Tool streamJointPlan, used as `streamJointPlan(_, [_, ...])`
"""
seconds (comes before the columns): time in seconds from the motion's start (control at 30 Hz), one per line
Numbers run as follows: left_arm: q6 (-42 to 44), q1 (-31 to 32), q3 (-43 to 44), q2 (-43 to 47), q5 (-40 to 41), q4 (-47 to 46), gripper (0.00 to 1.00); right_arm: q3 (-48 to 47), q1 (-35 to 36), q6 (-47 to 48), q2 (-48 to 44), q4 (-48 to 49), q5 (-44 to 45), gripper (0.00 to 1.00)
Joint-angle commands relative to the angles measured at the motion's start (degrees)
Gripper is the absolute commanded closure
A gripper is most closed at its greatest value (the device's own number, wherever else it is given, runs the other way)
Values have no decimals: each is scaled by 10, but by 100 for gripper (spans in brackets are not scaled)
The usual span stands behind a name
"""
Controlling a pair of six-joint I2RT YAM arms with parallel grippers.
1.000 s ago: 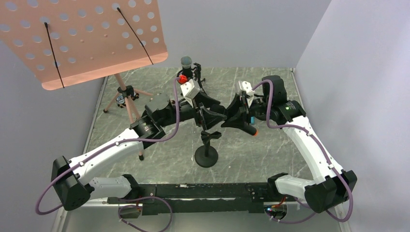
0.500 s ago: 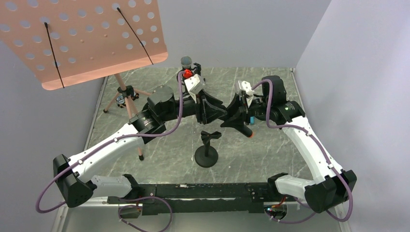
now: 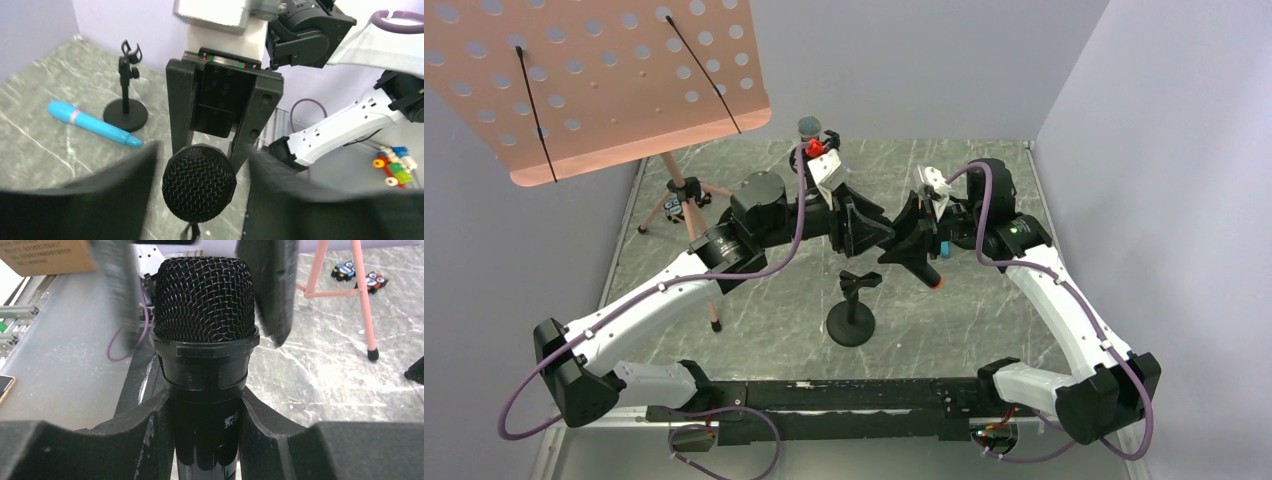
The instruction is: Attach the microphones to the stand
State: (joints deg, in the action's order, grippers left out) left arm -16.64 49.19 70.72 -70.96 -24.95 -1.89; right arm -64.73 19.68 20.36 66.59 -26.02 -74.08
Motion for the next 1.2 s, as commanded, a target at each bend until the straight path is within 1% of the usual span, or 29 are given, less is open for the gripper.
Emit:
streamJointPlan(0.0, [-10,0,-3,47,8,-69,17,16,-3,-77,-20,83,-16,94])
streamJointPlan(0.03, [-13,-2,-20,60,13,-86,6,14,-4,-82,-20,85,-15,94])
streamJointPlan(0.07, [-17,-4,-44,74,16,-104,1,10,-5,-82,-18,83,-16,94])
streamJointPlan(0.2, [-57,-14,-122,113,30,-174,1,9,-6,-114,-16,106,-23,94])
streamJointPlan(0.33, [-100,-14,-162,105,20,-225,1,27,-8,-187,-16,184,-31,94])
streamJointPlan(0.43, [-120,-7,-171,85,26,-254,1,30,-8,-199,-13,191,-30,94])
streamJointPlan(0.53, [-111,5,-161,64,45,-258,1,32,-8,-202,-12,195,-30,94])
streamJointPlan(0.7, [-114,11,-154,34,51,-290,2,33,-8,-203,-13,200,-34,94])
streamJointPlan(0.73, [-116,11,-154,28,47,-297,5,34,-8,-203,-13,200,-34,94])
streamJointPlan(0.77, [-120,11,-153,23,42,-307,12,35,-8,-203,-13,201,-34,94])
streamJointPlan(0.87, [-129,11,-154,11,31,-326,27,38,-8,-203,-12,205,-36,94])
streamJointPlan(0.93, [-133,11,-156,7,27,-335,34,40,-8,-203,-11,206,-37,94])
streamJointPlan(0.97, [-134,11,-156,7,28,-337,39,41,-8,-203,-12,206,-38,93])
streamJointPlan(1.0, [-134,11,-156,7,28,-338,46,42,-8,-203,-12,206,-39,93])
streamJointPlan(1.07, [-133,11,-156,9,32,-337,64,44,-8,-217,-13,209,-40,93])
streamJointPlan(1.17, [-131,12,-158,14,35,-343,81,46,-8,-219,-15,209,-40,91])
